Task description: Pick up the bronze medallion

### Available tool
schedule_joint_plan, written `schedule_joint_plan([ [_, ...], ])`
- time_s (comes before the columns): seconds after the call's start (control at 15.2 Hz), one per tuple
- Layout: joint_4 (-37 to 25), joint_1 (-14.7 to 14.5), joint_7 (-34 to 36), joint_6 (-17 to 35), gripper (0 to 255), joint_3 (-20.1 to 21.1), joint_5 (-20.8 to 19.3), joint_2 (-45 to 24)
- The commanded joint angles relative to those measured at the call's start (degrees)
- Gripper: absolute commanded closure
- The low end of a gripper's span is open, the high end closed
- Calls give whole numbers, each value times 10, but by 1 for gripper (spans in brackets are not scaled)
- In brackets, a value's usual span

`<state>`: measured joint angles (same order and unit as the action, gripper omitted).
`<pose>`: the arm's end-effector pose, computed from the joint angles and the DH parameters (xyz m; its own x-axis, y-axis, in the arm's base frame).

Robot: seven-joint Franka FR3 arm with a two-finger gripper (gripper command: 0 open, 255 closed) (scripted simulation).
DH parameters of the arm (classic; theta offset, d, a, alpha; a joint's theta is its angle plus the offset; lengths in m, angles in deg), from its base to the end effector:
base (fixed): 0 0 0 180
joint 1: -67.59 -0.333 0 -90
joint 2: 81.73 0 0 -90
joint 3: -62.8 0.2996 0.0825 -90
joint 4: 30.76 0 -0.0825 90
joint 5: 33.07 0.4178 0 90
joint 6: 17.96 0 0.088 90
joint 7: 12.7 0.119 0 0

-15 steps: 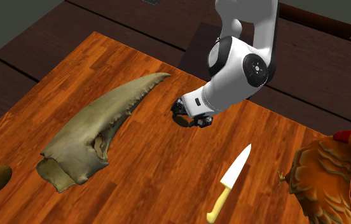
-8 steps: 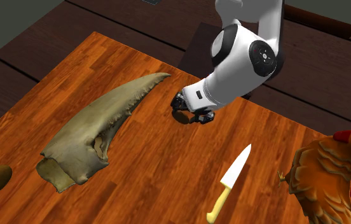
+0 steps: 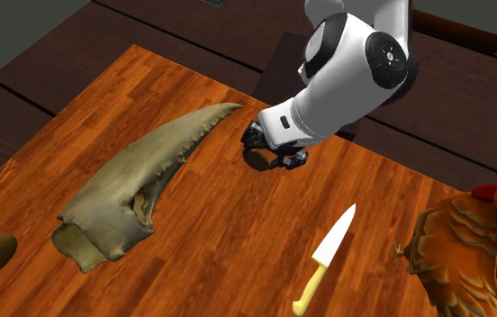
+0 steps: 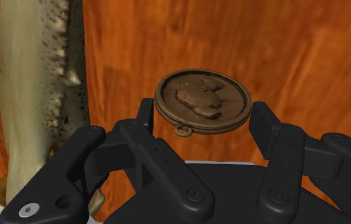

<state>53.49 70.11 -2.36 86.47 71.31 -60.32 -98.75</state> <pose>0.6900 0.0181 0.4909 0.9930 0.0454 0.1091 -0.0017 -0.9177 0.3973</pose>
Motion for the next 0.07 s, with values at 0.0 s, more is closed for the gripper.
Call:
schedule_joint_plan([
  [0.0, -7, -1, -2, -6, 255, 0, 1, -1],
])
